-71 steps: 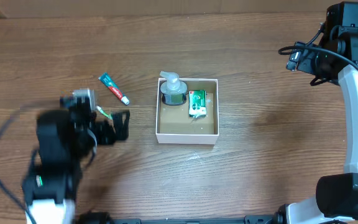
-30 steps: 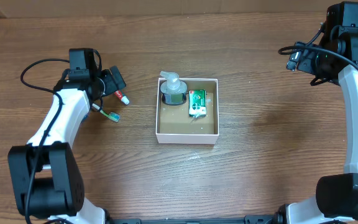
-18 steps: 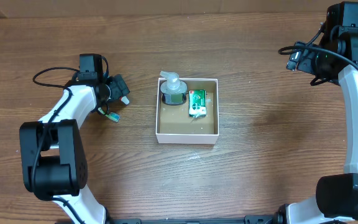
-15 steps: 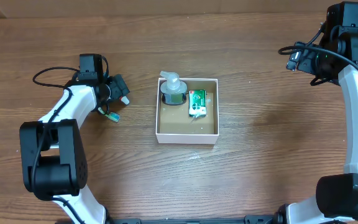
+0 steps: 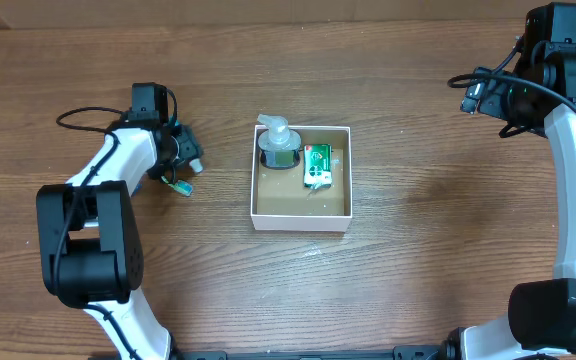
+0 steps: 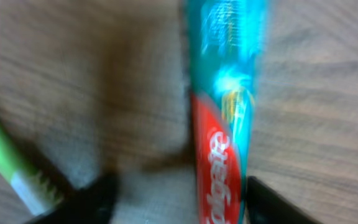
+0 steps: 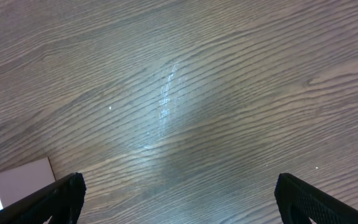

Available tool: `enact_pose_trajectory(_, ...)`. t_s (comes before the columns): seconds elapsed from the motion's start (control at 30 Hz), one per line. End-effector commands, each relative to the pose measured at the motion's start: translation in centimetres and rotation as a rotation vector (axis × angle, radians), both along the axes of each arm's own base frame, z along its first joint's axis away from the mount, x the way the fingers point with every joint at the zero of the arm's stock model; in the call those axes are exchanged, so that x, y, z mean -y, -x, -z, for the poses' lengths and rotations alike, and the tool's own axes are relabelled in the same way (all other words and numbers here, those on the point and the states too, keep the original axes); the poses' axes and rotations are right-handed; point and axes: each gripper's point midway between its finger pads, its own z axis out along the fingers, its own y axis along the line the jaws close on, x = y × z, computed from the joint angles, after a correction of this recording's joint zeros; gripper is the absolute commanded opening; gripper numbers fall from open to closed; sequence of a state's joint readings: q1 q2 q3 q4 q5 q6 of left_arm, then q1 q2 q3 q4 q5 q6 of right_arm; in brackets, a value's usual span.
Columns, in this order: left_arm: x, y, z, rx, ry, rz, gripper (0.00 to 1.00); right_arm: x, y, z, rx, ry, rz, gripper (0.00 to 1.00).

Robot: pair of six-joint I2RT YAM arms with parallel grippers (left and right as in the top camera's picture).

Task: Pack container
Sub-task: 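Move the left gripper to the Colgate toothpaste tube and grasp it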

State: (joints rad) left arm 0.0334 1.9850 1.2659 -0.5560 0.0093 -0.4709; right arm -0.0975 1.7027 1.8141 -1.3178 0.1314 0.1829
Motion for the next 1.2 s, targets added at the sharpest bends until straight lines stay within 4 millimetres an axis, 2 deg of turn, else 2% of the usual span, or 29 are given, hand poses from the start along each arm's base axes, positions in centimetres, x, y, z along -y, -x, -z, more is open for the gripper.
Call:
enact_pose_trajectory(0.0,0.3,2.2,1.5,-0.139,0.014,0.003,0.52,0.3,-0.1,-1.6,0.047,0.011,0.007,1.00)
enact_pose_trajectory(0.17,0.3,3.2,-0.3,-0.215,0.006,0.055,0.52,0.3,-0.1,-1.6,0.047,0.011,0.007,1.00)
enact_pose_trajectory(0.37,0.2,2.6,-1.6,-0.210,-0.011,0.122,0.52,0.3,-0.1,-1.6,0.047,0.011,0.007,1.00)
enact_pose_trajectory(0.53,-0.7,2.3,-1.7,-0.204,-0.065,0.117,0.47,0.3,-0.1,-1.6,0.047,0.011,0.007,1.00)
enact_pose_trajectory(0.8,-1.8,1.0,-1.9,-0.153,-0.127,0.101,0.52,0.3,-0.1,-1.6,0.047,0.011,0.007,1.00)
enact_pose_trajectory(1.17,-1.7,-0.4,-1.3,-0.108,-0.129,0.097,0.52,0.3,-0.1,-1.6,0.047,0.011,0.007,1.00)
